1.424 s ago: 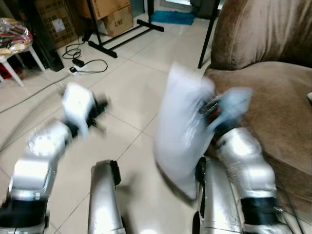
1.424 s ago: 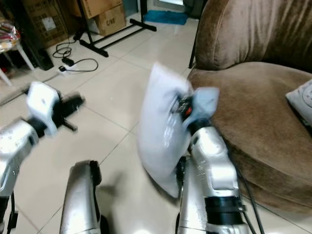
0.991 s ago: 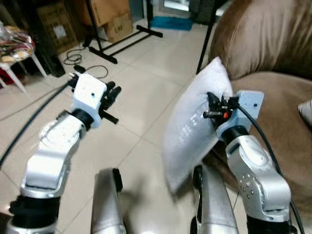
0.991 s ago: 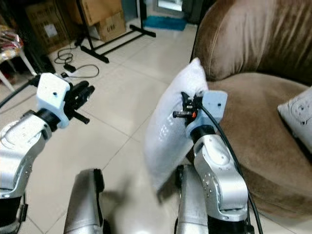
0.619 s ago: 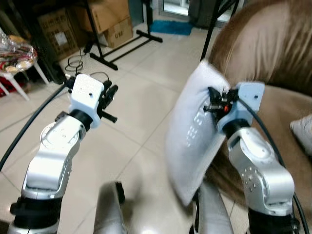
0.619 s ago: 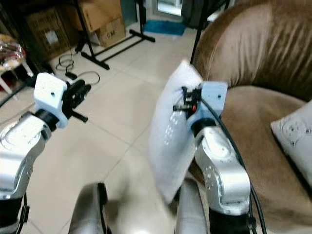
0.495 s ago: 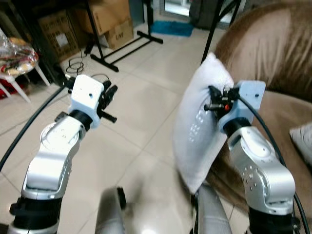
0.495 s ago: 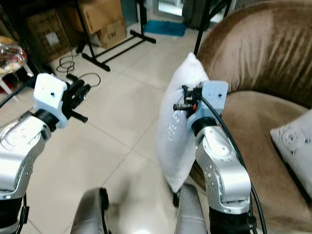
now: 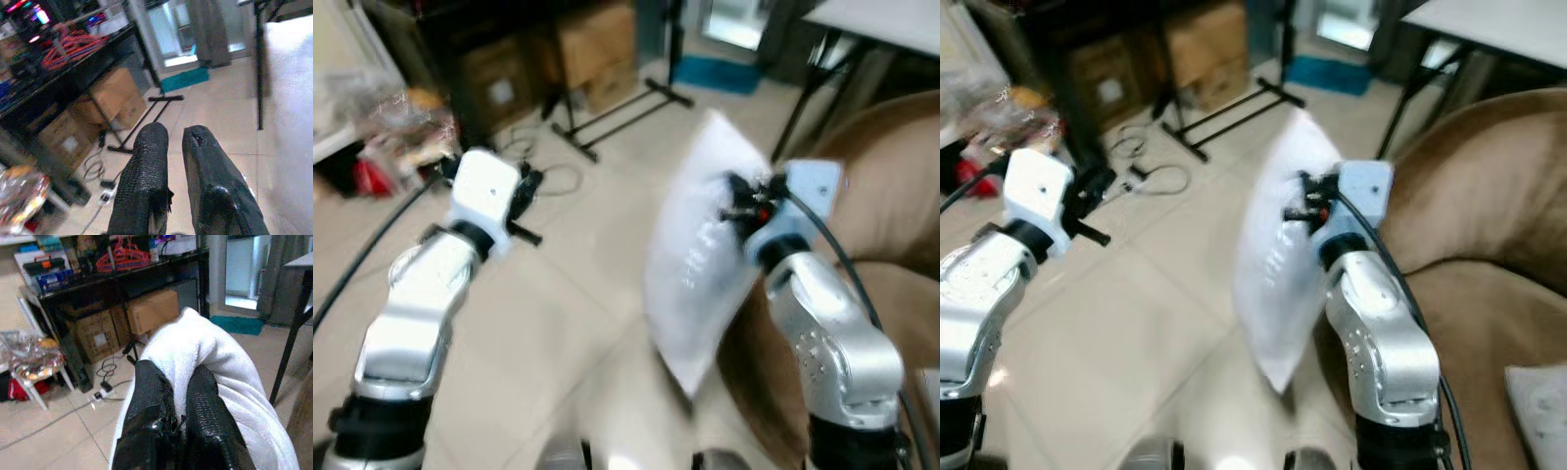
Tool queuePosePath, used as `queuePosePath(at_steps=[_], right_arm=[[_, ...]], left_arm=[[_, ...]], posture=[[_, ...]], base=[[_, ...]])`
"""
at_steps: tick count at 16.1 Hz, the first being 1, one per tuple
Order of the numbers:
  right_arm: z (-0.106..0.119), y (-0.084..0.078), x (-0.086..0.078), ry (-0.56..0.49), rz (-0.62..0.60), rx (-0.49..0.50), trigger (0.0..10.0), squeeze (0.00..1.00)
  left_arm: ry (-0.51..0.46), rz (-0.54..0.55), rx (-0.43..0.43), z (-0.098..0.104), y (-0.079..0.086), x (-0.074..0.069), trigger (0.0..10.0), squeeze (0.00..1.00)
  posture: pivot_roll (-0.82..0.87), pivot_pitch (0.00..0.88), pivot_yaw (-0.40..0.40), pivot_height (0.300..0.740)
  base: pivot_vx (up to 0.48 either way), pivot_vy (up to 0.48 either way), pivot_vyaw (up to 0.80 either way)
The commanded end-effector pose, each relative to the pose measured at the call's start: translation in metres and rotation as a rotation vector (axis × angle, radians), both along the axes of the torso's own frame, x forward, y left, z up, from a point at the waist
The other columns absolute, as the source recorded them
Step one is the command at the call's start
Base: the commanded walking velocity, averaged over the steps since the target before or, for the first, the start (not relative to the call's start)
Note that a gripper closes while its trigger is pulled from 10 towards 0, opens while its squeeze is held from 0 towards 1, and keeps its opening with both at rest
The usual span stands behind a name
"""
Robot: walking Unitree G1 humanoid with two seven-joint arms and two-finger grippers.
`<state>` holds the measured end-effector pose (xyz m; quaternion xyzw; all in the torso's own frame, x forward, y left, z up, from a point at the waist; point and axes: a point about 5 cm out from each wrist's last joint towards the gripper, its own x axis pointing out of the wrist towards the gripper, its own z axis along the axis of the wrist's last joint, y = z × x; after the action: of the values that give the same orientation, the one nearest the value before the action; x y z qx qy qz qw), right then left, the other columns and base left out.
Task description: Move the pillow to the sofa from floor
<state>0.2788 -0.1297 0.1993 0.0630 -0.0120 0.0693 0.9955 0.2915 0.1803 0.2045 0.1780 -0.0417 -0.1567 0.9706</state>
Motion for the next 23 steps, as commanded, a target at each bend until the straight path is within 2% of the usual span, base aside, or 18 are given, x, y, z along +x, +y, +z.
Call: queuePosePath(at_steps=[1,9,11,17,23], right_arm=[[0.01,-0.004,-0.003,-0.042,-0.024,0.012,10.0,0.0],[0.007,-0.009,-0.004,-0.037,-0.058,0.004,10.0,0.0],[-0.003,-0.013,-0.005,0.005,-0.094,-0.016,10.0,0.0],[-0.007,-0.015,-0.006,0.025,-0.127,0.027,10.0,0.0],[-0.01,-0.014,-0.006,0.04,-0.142,0.042,10.0,0.0]], left_arm=[[0.012,-0.018,0.011,-0.003,-0.002,0.0,10.0,0.0],[0.02,-0.036,0.036,-0.006,-0.003,0.0,10.0,0.0],[0.028,-0.053,0.044,-0.009,-0.005,-0.002,10.0,0.0],[0.034,-0.041,0.02,-0.011,0.0,-0.002,10.0,0.0],[0.052,-0.107,-0.008,-0.011,-0.003,-0.005,10.0,0.0]], posture=[[-0.14,0.0,0.032,0.74],[-0.14,0.0,0.035,0.74],[-0.13,0.0,0.038,0.74],[-0.13,0.0,0.045,0.74],[-0.12,0.0,0.051,0.74]], base=[[0.0,0.0,0.0],[0.0,0.0,0.0],[0.0,0.0,0.0],[0.0,0.0,-0.77],[0.0,0.0,-0.77]])
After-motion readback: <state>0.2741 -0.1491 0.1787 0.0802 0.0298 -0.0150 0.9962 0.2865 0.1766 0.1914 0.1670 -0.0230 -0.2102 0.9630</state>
